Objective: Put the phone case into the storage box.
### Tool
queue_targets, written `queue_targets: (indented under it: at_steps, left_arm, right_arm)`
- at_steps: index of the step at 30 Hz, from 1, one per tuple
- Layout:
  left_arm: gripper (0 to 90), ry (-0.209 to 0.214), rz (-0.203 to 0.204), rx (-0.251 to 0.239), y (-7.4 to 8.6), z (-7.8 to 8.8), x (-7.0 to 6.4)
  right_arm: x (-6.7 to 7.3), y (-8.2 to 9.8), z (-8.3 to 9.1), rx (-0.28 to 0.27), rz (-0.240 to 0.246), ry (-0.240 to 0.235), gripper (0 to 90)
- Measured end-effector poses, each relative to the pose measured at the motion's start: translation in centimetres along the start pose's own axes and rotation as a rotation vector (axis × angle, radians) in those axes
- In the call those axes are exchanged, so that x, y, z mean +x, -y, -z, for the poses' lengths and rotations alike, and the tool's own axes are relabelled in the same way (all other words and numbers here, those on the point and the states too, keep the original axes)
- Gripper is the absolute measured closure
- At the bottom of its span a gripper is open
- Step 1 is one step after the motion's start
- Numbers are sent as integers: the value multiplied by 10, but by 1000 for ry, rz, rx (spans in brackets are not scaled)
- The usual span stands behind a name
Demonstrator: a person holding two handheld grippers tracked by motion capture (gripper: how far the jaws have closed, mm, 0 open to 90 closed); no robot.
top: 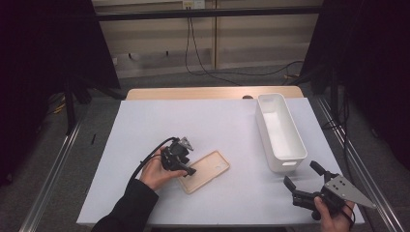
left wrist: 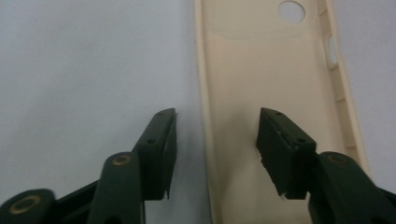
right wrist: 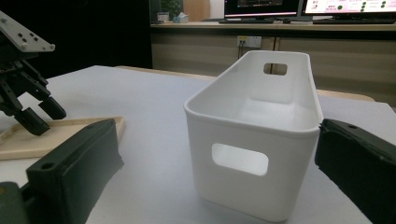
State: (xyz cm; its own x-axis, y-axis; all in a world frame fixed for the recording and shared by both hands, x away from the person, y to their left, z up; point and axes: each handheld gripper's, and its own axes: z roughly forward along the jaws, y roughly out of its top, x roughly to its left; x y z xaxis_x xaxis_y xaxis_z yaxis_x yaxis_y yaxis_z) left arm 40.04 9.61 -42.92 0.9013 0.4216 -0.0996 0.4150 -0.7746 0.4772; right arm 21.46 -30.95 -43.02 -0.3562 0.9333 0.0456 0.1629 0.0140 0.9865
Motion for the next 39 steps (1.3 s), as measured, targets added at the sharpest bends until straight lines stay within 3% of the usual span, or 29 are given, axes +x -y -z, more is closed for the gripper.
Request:
queue_targets:
  at_steps: [6, 10, 13, 16, 19, 23, 32, 35, 39]
  left_arm:
    - [648, 34, -3, 10, 0, 1, -1]
    - [651, 33, -5, 28, -2, 1, -1]
    - [678, 44, 31, 25, -3, 1, 2]
    - [723, 45, 43, 26, -3, 1, 4]
    - [751, 36, 39, 34, -3, 1, 4]
    - [812, 26, 64, 25, -3, 1, 5]
    - [844, -4, 49, 36, -5, 2, 3]
    - [873, -34, 23, 59, -8, 1, 1]
    - [875, -39, 14, 52, -7, 1, 0]
  right_arm:
    - [0, 0, 0, 1, 1, 0, 0]
    - [0, 0, 0, 2, 1, 0, 0]
    - [0, 0, 0, 2, 1, 0, 0]
    - [1, 0, 0, 2, 3, -1, 0]
    - [0, 0, 0, 3, 3, 0, 0]
    - [0, 0, 0, 1, 1, -1, 0]
    - [1, 0, -1, 2, -1, -1, 0]
    - [0, 0, -1, 3, 1, -1, 0]
    - [0, 0, -1, 2, 0, -1, 0]
